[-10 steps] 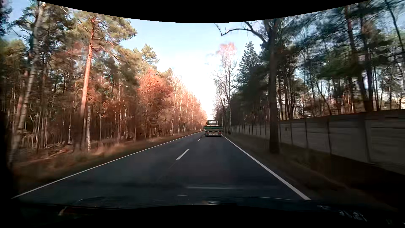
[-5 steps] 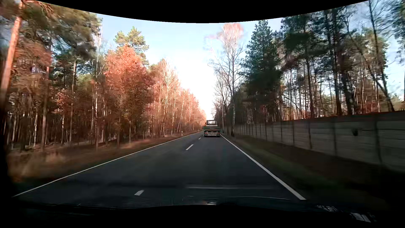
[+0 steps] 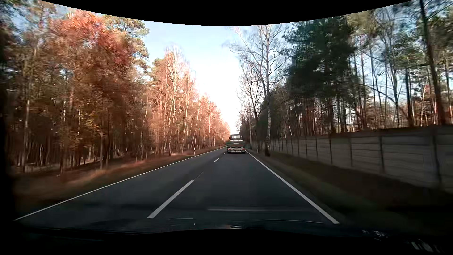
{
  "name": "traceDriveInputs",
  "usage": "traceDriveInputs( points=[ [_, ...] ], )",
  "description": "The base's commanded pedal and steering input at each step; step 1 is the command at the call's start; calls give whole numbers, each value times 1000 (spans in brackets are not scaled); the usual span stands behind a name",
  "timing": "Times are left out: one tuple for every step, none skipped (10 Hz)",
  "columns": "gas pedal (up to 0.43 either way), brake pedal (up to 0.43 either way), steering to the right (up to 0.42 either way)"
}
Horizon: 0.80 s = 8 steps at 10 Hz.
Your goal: Follow the waypoints while adhering to traffic rules and regulations
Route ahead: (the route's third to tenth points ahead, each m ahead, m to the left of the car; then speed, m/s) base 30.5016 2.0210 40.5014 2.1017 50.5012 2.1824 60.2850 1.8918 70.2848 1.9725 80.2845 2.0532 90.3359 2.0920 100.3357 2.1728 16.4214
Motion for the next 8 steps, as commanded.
traceDriveInputs(
  points=[
    [130,0,-3],
    [138,0,-3],
    [138,0,-3],
    [138,0,-3],
    [138,0,-3],
    [138,0,-3],
    [138,0,-3],
    [138,0,-3]
  ],
)
